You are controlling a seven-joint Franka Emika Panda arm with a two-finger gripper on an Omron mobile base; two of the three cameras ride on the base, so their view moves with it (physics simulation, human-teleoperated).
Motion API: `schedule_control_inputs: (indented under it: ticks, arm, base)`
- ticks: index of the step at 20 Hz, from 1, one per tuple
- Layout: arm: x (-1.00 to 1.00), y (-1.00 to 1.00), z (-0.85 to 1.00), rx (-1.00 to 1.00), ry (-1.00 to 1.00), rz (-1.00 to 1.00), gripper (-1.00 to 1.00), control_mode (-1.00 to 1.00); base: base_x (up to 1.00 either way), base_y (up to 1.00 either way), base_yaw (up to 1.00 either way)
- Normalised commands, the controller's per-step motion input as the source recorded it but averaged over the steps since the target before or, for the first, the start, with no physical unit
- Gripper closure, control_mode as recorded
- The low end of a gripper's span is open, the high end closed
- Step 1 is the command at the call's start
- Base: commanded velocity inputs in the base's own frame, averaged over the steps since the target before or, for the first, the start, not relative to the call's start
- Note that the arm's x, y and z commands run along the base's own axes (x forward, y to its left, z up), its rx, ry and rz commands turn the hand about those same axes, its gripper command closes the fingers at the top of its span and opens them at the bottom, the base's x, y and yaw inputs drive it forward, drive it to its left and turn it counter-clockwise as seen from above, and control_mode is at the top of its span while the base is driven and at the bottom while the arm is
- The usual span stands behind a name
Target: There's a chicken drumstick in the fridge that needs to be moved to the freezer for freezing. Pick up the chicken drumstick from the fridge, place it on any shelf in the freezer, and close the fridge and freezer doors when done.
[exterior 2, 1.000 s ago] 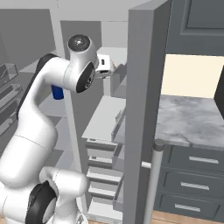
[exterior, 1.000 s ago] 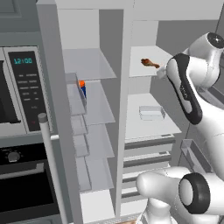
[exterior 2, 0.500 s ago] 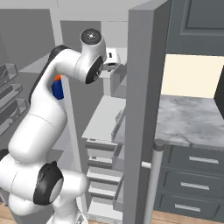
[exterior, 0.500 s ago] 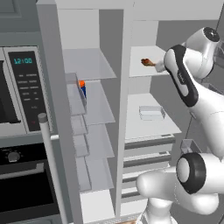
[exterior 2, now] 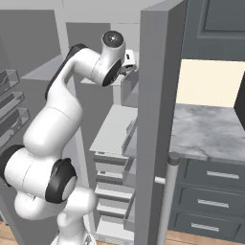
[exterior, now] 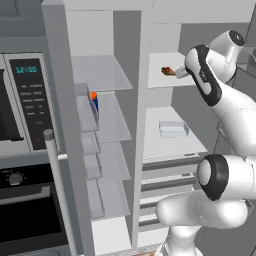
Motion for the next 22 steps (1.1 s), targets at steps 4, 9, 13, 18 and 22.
schedule_control_inputs:
  ticks: [4, 9, 13, 18, 22]
  arm:
    - [0.45, -0.05, -0.21, 0.0, 0.01, 0.0, -1.0, -1.0]
    - [0.4, -0.19, -0.07, 0.01, 0.0, 0.01, -1.0, -1.0]
    - [0.39, -0.09, 0.0, 0.0, 0.0, 0.0, -1.0, -1.0]
    - [0.27, 0.0, -0.16, 0.0, 0.02, 0.0, -1.0, -1.0]
    - [0.23, 0.0, -0.2, 0.0, 0.04, 0.0, -1.0, -1.0]
  base:
    - [0.0, 0.0, 0.0]
    - [0.0, 0.0, 0.0]
    - [0.0, 0.0, 0.0]
    - [0.0, 0.0, 0.0]
    - [0.0, 0.0, 0.0]
